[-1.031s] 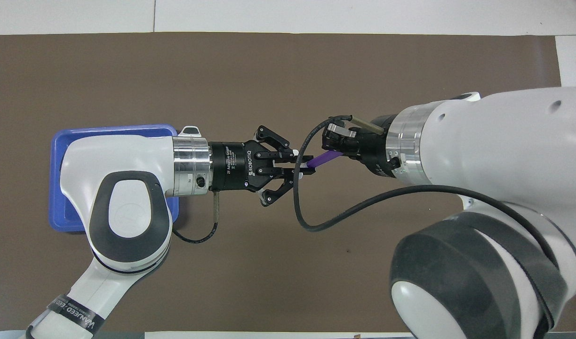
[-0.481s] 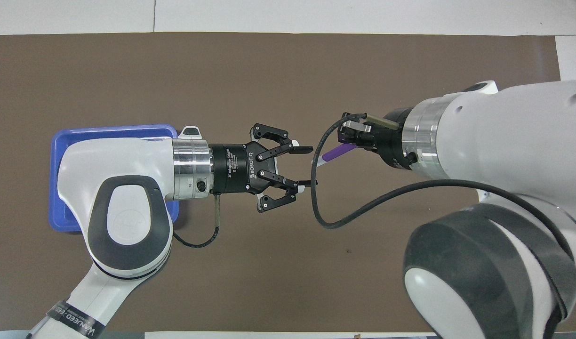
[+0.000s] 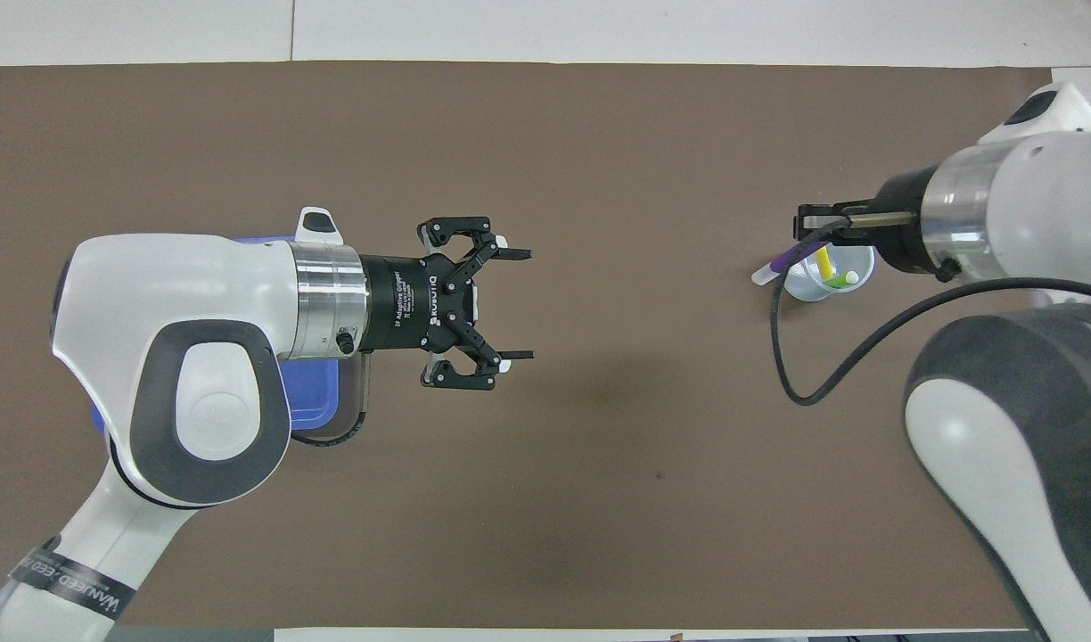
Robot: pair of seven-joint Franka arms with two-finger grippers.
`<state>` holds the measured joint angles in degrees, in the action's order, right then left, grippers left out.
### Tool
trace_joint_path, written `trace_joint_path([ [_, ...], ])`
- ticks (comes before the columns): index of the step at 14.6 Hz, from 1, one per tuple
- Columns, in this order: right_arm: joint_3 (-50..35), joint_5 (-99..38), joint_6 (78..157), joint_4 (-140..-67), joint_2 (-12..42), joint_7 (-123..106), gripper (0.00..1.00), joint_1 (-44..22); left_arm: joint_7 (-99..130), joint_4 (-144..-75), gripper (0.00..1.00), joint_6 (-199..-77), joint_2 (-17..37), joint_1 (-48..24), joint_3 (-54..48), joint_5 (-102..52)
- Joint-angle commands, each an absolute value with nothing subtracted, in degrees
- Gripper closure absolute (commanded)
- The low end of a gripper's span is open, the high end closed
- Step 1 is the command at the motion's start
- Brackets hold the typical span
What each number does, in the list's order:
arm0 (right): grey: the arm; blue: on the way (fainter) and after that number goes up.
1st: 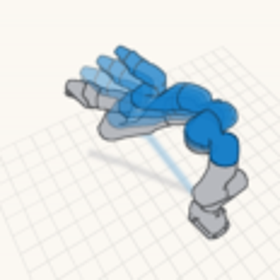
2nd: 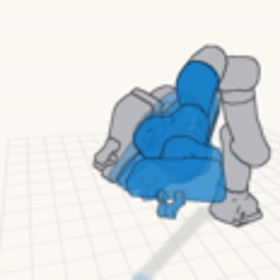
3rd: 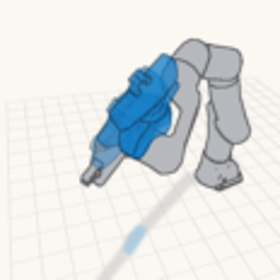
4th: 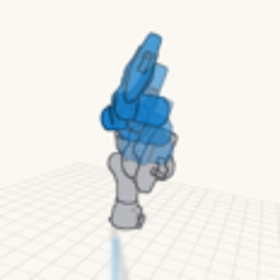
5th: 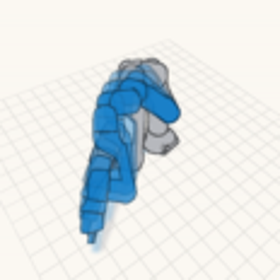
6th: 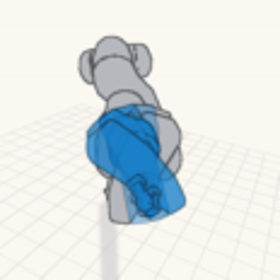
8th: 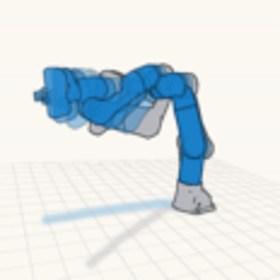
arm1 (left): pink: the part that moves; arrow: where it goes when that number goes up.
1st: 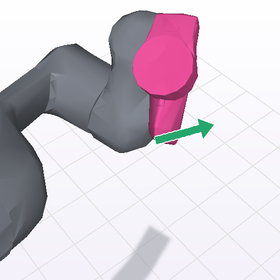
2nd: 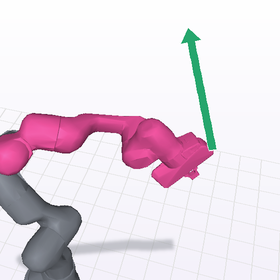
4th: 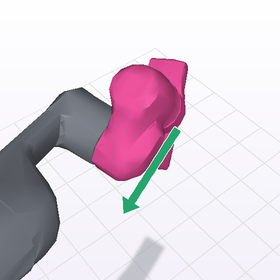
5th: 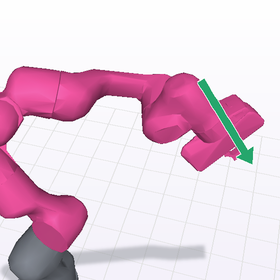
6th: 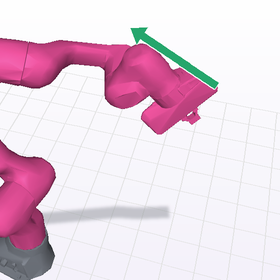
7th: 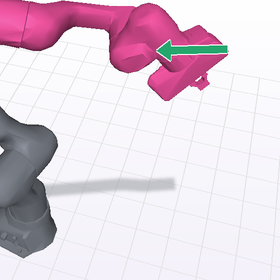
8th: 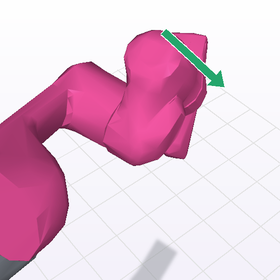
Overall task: Transfer and insert pens with both arms
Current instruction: 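Lower the purple pen into the cup while the left gripper returns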
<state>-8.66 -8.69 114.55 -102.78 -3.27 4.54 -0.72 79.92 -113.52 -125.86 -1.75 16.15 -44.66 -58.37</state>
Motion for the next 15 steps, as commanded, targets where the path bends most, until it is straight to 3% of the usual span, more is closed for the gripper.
trace_joint_path([
  [1,-4.15,-6.42,118.98,-107.13,-4.14,-8.22,1.0,-0.26,77.45,-110.93,0.0,-120.52,-2.46,19.59,-44.47,-42.51],
  [8,0.61,-4.04,127.43,-107.4,2.63,-23.1,1.0,0.0,50.48,-97.76,0.0,-97.76,3.06,28.73,-44.38,-15.08],
  [15,1.14,-4.04,135.6,-114.77,3.43,-25.93,1.0,0.0,28.95,-86.41,0.0,-87.55,6.33,27.61,-40.28,1.64],
])
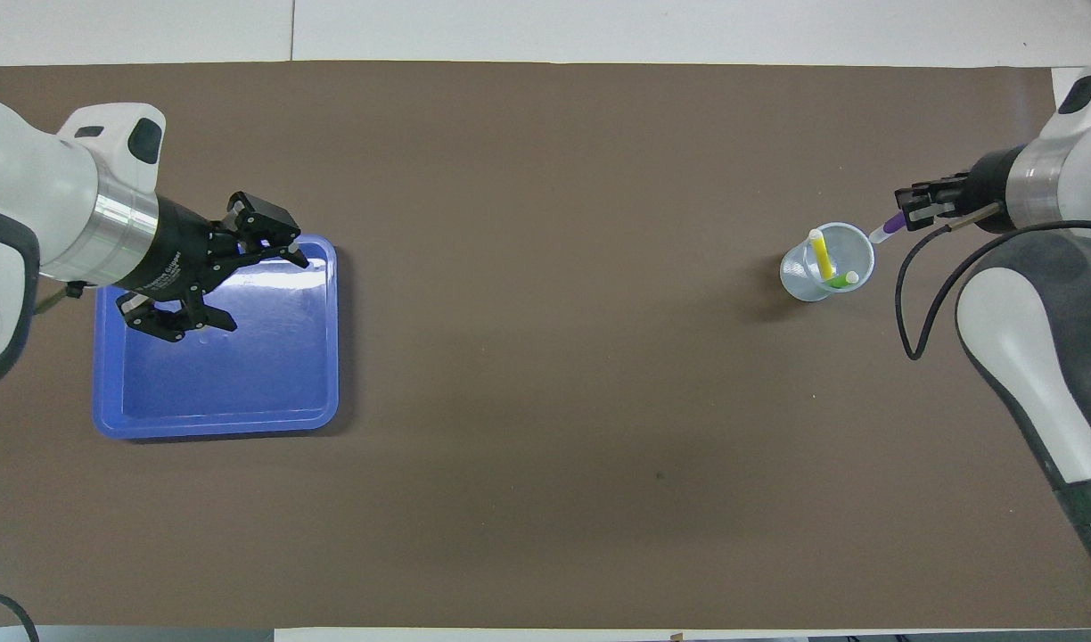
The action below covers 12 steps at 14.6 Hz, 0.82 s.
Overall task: Transfer and insert pens with both arms
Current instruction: 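Lower the purple pen into the cup while the left gripper returns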
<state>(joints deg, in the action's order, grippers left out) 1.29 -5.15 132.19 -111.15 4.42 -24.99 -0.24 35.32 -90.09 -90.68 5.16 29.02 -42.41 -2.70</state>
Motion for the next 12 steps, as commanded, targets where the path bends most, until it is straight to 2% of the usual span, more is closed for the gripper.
trace_joint_path([
  [1,1.14,-4.04,136.57,-116.09,3.34,-25.93,1.0,0.0,25.96,-85.96,0.0,-86.58,6.24,24.64,-37.21,3.5],
  [5,1.06,-4.04,138.6,-117.16,3.52,-25.66,1.0,-0.35,11.37,-80.51,0.0,-81.48,3.44,4.96,-14.82,5.1],
  [8,1.14,-4.04,139.82,-118.29,3.51,-25.58,1.0,-0.35,5.73,-81.12,0.0,-81.13,-2.53,1.5,-9.76,-0.07],
  [12,1.14,-4.04,143.69,-118.56,6.32,-25.66,1.0,-0.35,3.87,-84.11,0.0,-81.56,-2.81,-4.39,-4.57,-1.05],
])
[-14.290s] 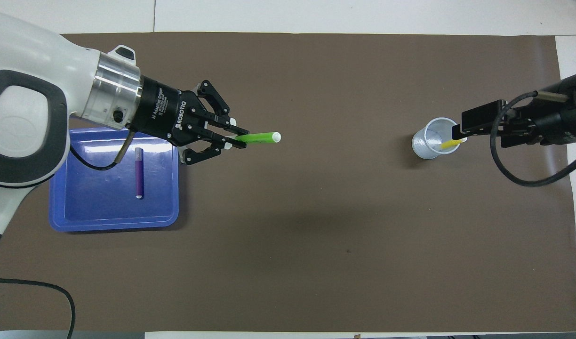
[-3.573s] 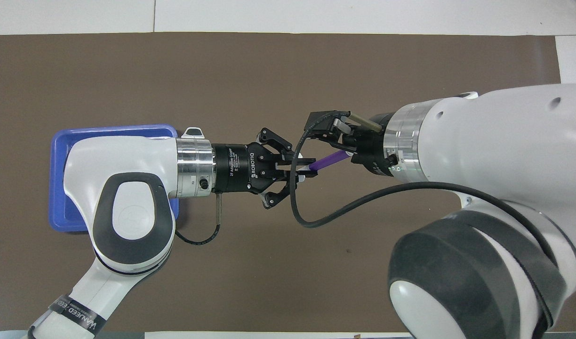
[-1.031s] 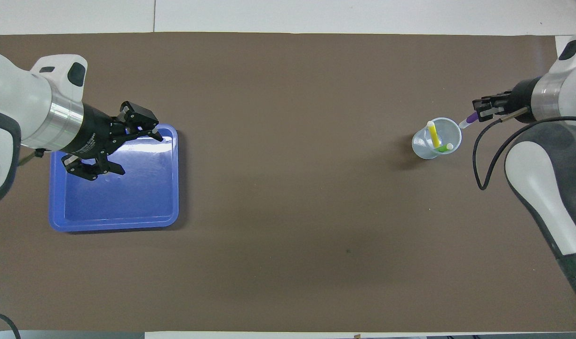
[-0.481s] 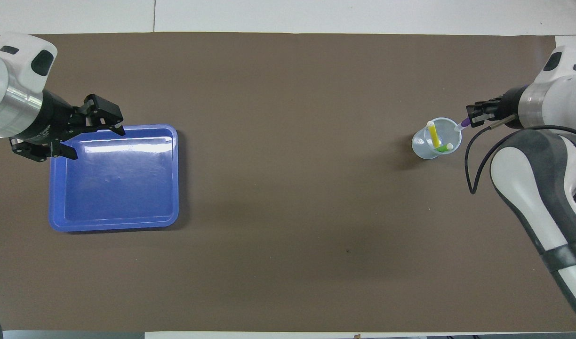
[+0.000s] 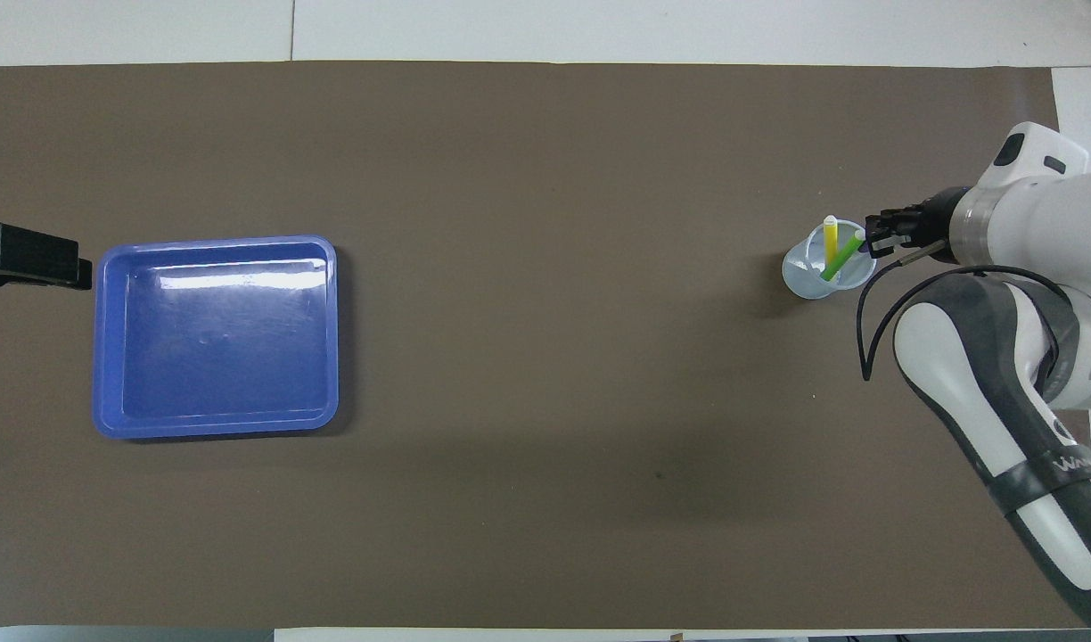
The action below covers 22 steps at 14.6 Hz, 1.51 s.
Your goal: Transfer and insert pens with both arms
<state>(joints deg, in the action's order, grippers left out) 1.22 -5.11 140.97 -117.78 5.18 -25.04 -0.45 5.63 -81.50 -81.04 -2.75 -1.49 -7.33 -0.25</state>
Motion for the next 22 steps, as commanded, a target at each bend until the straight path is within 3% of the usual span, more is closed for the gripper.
trace_joint_path([
  [1,1.06,-4.04,144.05,-118.56,6.68,-25.49,1.0,-0.35,2.74,-84.11,0.0,-81.82,-2.55,-4.66,-4.57,-1.05],
  [2,1.05,-4.04,144.14,-118.56,6.94,-25.14,0.76,-0.44,2.46,-84.11,0.0,-82.0,-2.2,-4.66,-4.57,-1.05],
  [3,1.05,-4.04,144.14,-118.56,6.94,-24.88,0.34,-0.61,2.37,-84.11,0.0,-82.18,-2.02,-4.66,-4.57,-1.05],
  [5,1.05,-4.04,144.14,-118.04,7.21,-24.79,0.07,-0.53,2.37,-83.76,0.0,-81.92,-1.67,-4.66,-4.57,-0.97],
  [6,1.05,-4.13,144.14,-117.69,7.29,-24.7,0.0,-0.44,2.46,-83.59,0.0,-81.83,-1.58,-4.66,-4.74,-0.97],
  [12,1.14,-4.66,139.86,-111.81,7.39,-19.18,0.0,-0.35,2.98,-84.11,0.0,-81.74,-2.55,-4.57,-4.57,-0.97],
  [22,1.67,-1.94,105.06,-92.48,4.75,2.89,0.0,-0.44,3.87,-86.65,0.0,-82.35,-4.75,-3.95,-4.31,-1.05],
])
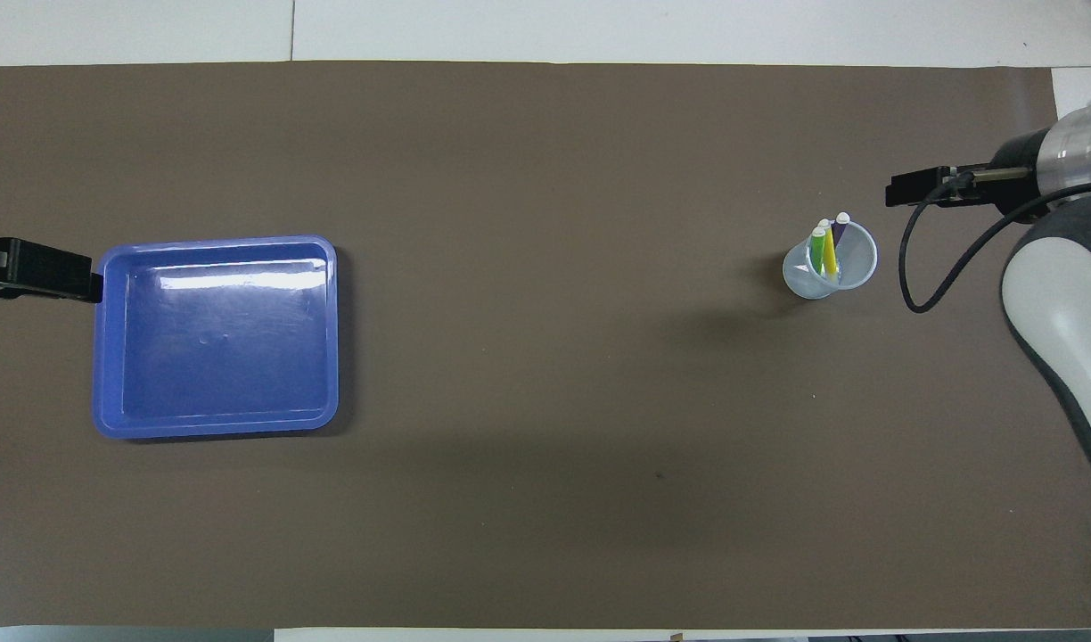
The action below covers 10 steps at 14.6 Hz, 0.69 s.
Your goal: Transfer and insert pens with both arms
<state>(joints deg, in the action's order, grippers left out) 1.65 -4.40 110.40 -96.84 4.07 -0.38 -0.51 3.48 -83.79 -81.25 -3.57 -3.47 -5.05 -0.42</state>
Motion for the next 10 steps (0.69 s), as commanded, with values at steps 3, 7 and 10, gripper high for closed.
trace_joint_path([
  [3,1.67,-0.45,98.63,-89.21,4.57,4.39,0.0,-0.61,3.61,-87.1,0.0,-81.92,-2.64,-4.04,-4.31,-1.05],
  [7,1.58,-0.09,96.33,-92.01,0.1,6.06,0.0,-0.62,3.6,-86.92,0.0,-84.36,0.08,-4.57,-4.31,-1.23],
  [10,1.58,-0.09,95.98,-94.39,-1.58,6.06,0.0,-0.62,3.08,-86.57,0.0,-85.17,0.09,-4.05,-4.57,-1.32],
])
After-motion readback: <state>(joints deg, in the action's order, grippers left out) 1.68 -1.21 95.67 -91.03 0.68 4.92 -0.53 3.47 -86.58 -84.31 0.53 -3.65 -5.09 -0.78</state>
